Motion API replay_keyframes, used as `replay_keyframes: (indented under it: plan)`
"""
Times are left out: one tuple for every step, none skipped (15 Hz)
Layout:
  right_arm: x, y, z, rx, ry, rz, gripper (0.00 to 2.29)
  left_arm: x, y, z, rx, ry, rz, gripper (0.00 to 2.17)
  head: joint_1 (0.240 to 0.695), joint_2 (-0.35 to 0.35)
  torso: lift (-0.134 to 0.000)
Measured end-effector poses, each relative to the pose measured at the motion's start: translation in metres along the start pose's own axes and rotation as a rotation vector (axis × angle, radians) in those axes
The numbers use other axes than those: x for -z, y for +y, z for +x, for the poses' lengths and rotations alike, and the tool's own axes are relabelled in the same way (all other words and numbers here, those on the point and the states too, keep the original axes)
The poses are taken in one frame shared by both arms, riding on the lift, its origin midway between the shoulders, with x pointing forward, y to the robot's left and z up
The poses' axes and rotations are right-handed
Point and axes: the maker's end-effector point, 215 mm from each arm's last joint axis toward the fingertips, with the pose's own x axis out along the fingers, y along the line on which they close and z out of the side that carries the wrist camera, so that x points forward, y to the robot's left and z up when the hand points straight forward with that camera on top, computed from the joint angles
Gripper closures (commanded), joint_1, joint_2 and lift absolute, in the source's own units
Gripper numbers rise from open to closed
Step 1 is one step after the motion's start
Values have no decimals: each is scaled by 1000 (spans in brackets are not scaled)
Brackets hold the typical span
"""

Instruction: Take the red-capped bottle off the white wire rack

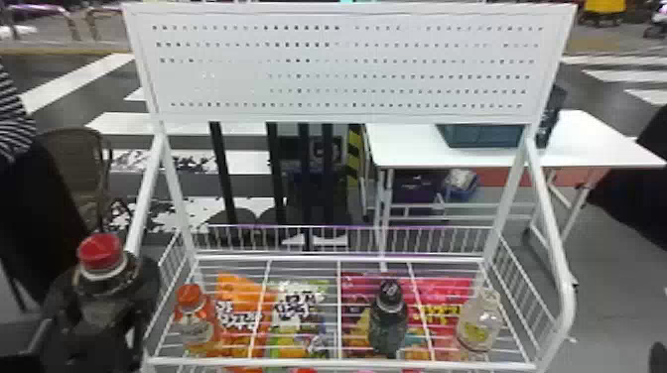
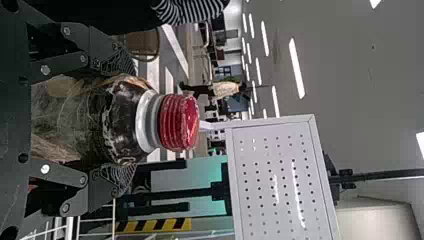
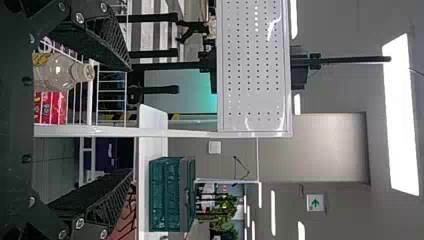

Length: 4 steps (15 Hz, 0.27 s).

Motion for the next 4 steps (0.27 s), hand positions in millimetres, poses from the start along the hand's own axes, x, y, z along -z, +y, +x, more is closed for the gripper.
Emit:
replay_keyframes:
  plan:
    - [0, 0, 0, 0, 0, 0, 174, -1, 1, 0, -2, -2, -1, 647, 499, 0, 0]
    - [0, 0, 0, 0, 1, 0, 174, -1, 1, 0, -3, -3, -1, 647, 499, 0, 0]
    - [0, 0, -1, 0, 2, 0, 174, -2, 2, 0, -5, -3, 0, 647, 499, 0, 0]
    - [0, 0, -1, 1, 3, 0, 174, -2, 3, 1, -7, -3, -1, 647, 499, 0, 0]
